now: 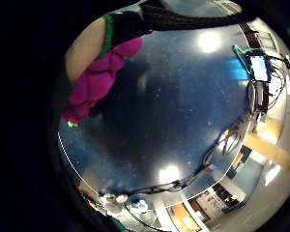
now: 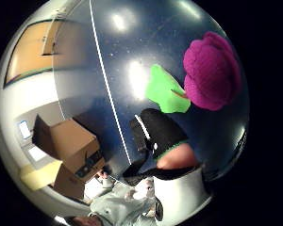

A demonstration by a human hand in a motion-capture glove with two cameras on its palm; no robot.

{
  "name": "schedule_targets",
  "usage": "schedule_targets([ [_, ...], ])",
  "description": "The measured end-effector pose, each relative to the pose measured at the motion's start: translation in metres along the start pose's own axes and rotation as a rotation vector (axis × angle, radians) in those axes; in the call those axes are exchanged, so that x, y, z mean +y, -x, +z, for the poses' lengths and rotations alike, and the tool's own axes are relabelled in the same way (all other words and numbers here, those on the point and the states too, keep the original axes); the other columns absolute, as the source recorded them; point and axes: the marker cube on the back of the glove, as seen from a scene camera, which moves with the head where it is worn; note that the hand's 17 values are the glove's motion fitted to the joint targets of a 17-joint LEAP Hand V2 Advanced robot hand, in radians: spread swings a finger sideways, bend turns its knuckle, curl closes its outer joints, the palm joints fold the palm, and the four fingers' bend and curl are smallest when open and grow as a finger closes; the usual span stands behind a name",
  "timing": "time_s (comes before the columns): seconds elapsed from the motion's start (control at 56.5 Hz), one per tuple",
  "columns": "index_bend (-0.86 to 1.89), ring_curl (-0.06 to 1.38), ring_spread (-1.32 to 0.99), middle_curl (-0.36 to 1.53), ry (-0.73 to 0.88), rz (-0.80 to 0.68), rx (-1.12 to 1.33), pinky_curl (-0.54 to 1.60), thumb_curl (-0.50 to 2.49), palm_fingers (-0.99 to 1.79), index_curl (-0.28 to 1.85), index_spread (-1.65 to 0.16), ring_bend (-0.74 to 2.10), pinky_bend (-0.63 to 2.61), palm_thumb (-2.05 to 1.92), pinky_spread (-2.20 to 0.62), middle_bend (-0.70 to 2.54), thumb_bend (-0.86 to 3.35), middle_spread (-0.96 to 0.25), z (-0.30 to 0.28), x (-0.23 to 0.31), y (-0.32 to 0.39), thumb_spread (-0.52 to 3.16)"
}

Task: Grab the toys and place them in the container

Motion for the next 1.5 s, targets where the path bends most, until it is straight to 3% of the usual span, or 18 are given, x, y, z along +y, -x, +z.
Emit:
schedule_targets([
  [0.142,0.15,0.17,0.02,0.17,-0.009,0.005,0.046,0.38,0.29,-0.19,0.2,-0.29,0.16,0.95,0.07,0.05,0.09,0.04,0.0,0.017,-0.006,-0.006,1.36],
  [0.301,0.21,0.22,-0.04,0.22,0.002,0.005,0.113,0.36,0.34,0.41,0.23,-0.29,0.42,0.97,0.25,-0.09,0.26,0.15,-0.05,0.025,0.003,-0.005,1.48],
  [0.407,0.14,0.3,-0.13,0.28,0.002,-0.02,0.147,0.35,0.4,0.64,0.23,-0.27,0.65,0.92,0.38,-0.2,0.37,0.2,-0.09,0.028,0.016,-0.003,1.48],
  [0.478,0.19,0.35,-0.2,0.31,0.019,-0.025,0.183,0.36,0.46,0.81,0.25,-0.26,0.79,0.92,0.5,-0.26,0.41,0.23,-0.13,0.03,0.03,-0.002,1.4],
  [0.69,0.38,0.42,-0.34,0.43,-0.001,-0.063,0.192,0.39,0.62,1.1,0.36,-0.29,0.84,0.9,0.62,-0.35,0.65,0.2,-0.2,0.012,0.095,0.007,1.09],
  [0.92,0.58,0.48,-0.38,0.55,-0.184,-0.168,0.245,0.44,0.76,1.13,0.52,-0.31,0.93,0.93,0.61,-0.38,0.81,0.14,-0.22,-0.085,0.202,0.051,0.84],
  [1.079,0.67,0.52,-0.38,0.61,-0.351,-0.301,0.259,0.47,0.84,1.13,0.61,-0.32,1.0,0.98,0.61,-0.39,0.91,0.12,-0.22,-0.152,0.284,0.131,0.71],
  [1.132,0.7,0.54,-0.38,0.64,-0.418,-0.433,0.243,0.48,0.87,1.14,0.64,-0.31,1.03,0.98,0.61,-0.38,0.93,0.12,-0.22,-0.17,0.314,0.172,0.68],
  [1.203,0.73,0.55,-0.37,0.66,-0.408,-0.808,0.001,0.49,0.9,1.13,0.68,-0.31,1.05,1.0,0.61,-0.38,0.96,0.11,-0.21,-0.182,0.369,0.242,0.63],
  [1.292,0.75,0.56,-0.37,0.68,-0.548,-0.637,0.086,0.5,0.94,1.09,0.72,-0.31,1.06,1.01,0.59,-0.39,0.99,0.09,-0.21,-0.182,0.365,0.29,0.59],
  [1.362,0.73,0.57,-0.37,0.69,-0.515,-0.72,-0.015,0.51,0.96,1.04,0.74,-0.3,1.06,1.03,0.56,-0.39,0.98,0.06,-0.21,-0.176,0.369,0.321,0.56],
  [1.433,0.68,0.57,-0.36,0.69,-0.479,-0.632,0.019,0.52,0.97,0.97,0.77,-0.3,1.06,1.07,0.52,-0.39,0.92,0.03,-0.21,-0.158,0.362,0.35,0.58],
  [1.486,0.61,0.58,-0.34,0.68,-0.378,-0.617,-0.01,0.53,0.97,0.8,0.8,-0.3,1.06,1.12,0.51,-0.39,0.84,0.02,-0.21,-0.141,0.367,0.377,0.63],
  [1.504,0.51,0.56,-0.32,0.65,-0.341,-0.632,-0.008,0.52,0.96,0.53,0.78,-0.3,1.02,1.13,0.5,-0.37,0.74,0.01,-0.21,-0.136,0.367,0.381,0.69],
])
